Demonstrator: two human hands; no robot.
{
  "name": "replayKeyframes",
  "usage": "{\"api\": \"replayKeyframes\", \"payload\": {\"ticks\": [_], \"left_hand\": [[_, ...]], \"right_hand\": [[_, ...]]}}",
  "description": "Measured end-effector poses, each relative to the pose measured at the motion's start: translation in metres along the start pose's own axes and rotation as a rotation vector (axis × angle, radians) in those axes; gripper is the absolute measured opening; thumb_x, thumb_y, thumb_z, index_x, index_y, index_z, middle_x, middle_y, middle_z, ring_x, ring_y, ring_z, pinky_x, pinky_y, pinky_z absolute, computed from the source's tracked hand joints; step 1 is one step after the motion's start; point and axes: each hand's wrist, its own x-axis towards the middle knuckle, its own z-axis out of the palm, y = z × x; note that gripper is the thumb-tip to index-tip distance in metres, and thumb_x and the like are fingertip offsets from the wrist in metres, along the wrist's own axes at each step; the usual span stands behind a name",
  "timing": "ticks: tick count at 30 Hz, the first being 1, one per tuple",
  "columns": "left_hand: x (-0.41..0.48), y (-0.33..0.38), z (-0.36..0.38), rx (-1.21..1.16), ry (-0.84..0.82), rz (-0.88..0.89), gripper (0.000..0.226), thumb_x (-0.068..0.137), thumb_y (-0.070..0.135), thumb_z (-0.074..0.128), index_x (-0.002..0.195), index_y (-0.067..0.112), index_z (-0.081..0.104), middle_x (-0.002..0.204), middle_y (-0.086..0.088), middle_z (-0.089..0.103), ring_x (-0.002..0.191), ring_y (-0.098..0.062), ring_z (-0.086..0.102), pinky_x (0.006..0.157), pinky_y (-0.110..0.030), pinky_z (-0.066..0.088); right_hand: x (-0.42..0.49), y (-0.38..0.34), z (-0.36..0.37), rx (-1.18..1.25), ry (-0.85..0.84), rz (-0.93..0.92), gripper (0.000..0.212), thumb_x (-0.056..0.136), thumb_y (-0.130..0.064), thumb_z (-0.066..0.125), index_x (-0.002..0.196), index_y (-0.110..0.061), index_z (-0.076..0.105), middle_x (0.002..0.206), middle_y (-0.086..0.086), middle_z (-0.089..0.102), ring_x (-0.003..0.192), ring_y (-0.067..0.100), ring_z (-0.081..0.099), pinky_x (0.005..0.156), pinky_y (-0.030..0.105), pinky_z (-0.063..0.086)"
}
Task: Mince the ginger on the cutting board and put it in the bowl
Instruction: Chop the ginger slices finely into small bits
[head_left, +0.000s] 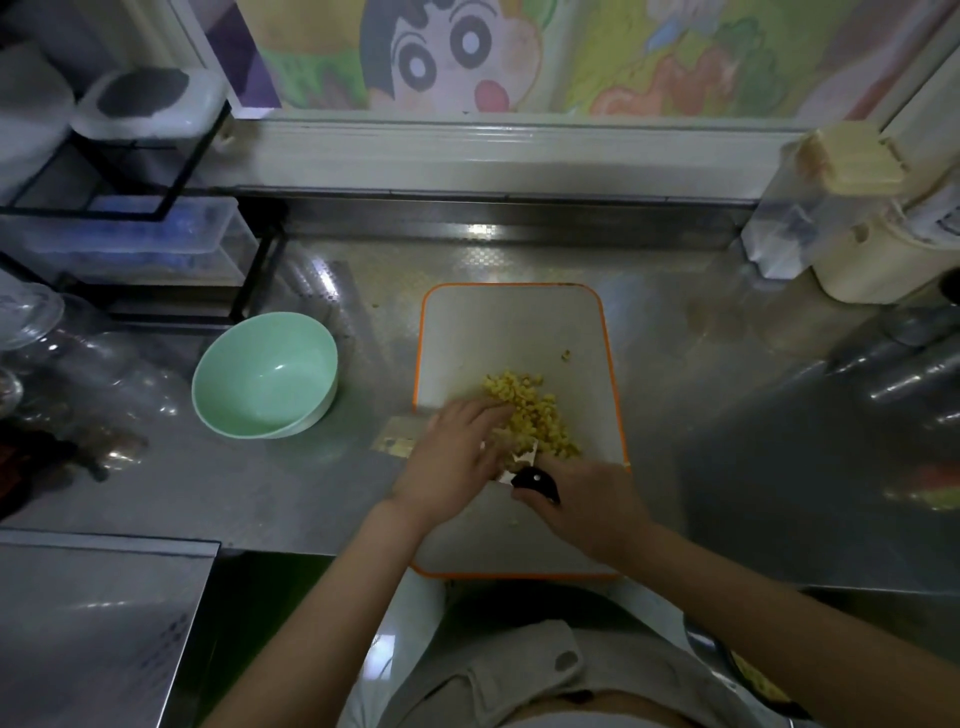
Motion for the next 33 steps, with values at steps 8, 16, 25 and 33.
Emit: {"api": "replayKeyframes", "payload": {"ticks": [8, 16, 25, 33], "left_hand": [[-0.011, -0.055, -0.034, 0.05, 0.359, -0.574, 0.023, 0.08, -0.001, 0.055, 0.104, 0.0, 0.055, 0.107, -0.022, 0.051, 0.1, -0.04, 0.049, 0.087, -0.045, 0.04], [-0.01, -0.073, -0.046, 0.292, 0.343, -0.696, 0.023, 0.073, -0.01, 0.051, 0.095, -0.005, 0.056, 0.1, -0.029, 0.048, 0.083, -0.045, 0.051, 0.062, -0.05, 0.042], [-0.003, -0.079, -0.055, 0.315, 0.237, -0.783, 0.021, 0.084, 0.0, 0.047, 0.106, 0.0, 0.049, 0.099, -0.023, 0.061, 0.094, -0.041, 0.056, 0.07, -0.044, 0.043], [0.004, -0.037, -0.034, 0.207, 0.19, -0.66, 0.014, 0.088, 0.018, 0.05, 0.099, 0.011, 0.052, 0.096, -0.015, 0.064, 0.092, -0.035, 0.059, 0.069, -0.039, 0.044]], "right_hand": [[0.016, -0.001, 0.014, 0.137, -0.118, 0.064, 0.039, 0.092, -0.054, 0.045, 0.092, -0.019, 0.061, 0.075, 0.001, 0.066, 0.064, 0.018, 0.061, 0.043, 0.014, 0.02], [0.034, -0.011, 0.01, 0.145, -0.231, 0.127, 0.041, 0.095, -0.054, 0.039, 0.098, -0.017, 0.057, 0.084, 0.002, 0.063, 0.068, 0.017, 0.054, 0.049, 0.024, 0.028], [0.038, -0.002, 0.004, 0.133, -0.247, 0.184, 0.041, 0.094, -0.055, 0.037, 0.102, -0.02, 0.057, 0.075, -0.004, 0.055, 0.065, 0.016, 0.052, 0.051, 0.023, 0.033], [0.054, 0.017, -0.018, 0.042, -0.166, 0.272, 0.045, 0.091, -0.058, 0.039, 0.098, -0.018, 0.059, 0.076, -0.001, 0.059, 0.068, 0.017, 0.057, 0.056, 0.028, 0.042]]}}
